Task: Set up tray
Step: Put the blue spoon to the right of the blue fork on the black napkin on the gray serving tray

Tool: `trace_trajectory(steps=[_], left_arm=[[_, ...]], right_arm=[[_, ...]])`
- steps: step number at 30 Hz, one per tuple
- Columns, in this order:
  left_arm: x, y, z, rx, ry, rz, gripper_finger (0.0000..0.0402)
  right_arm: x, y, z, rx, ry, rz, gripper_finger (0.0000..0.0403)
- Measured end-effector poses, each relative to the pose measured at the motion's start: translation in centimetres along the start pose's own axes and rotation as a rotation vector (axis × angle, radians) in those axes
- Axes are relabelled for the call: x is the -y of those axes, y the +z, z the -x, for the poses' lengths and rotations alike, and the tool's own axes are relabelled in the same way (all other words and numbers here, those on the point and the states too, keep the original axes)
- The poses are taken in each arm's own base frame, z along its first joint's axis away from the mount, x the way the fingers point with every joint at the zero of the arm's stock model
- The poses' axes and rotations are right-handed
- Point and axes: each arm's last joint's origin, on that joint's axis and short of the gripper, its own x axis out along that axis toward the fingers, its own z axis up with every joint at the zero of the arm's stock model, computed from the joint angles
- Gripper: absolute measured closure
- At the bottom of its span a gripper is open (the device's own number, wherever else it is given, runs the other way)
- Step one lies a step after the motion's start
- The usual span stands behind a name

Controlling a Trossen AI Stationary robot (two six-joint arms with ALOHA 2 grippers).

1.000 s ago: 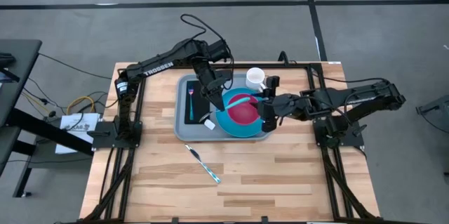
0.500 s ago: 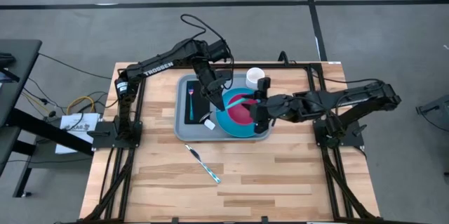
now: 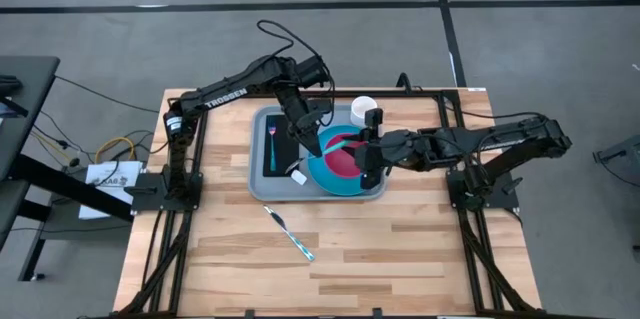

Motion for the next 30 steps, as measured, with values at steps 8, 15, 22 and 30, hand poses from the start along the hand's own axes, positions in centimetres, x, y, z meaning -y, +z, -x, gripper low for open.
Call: trace_trajectory(steps=[8,15,22,30], left_arm=[[0.1,0.1,0.0,0.004,-0.005,-0.002,0.0388],[0.0,0.0,0.1,0.003,0.0,-0.007,0.0386],[0.2,-0.1,0.1,0.001,-0.012,-0.026,0.039],[0.2,-0.1,0.1,0.004,-0.004,-0.026,0.0381]], right_arm=[[-0.4,-0.5,-1.8,-0.05,0.023,0.025,0.0309],[-0.6,-0.5,-2.1,-0.051,0.028,0.035,0.0371],[0.3,0.1,-1.6,-0.05,0.028,0.04,0.0368],[0.4,0.0,-1.5,-0.058,0.041,0.035,0.0371]])
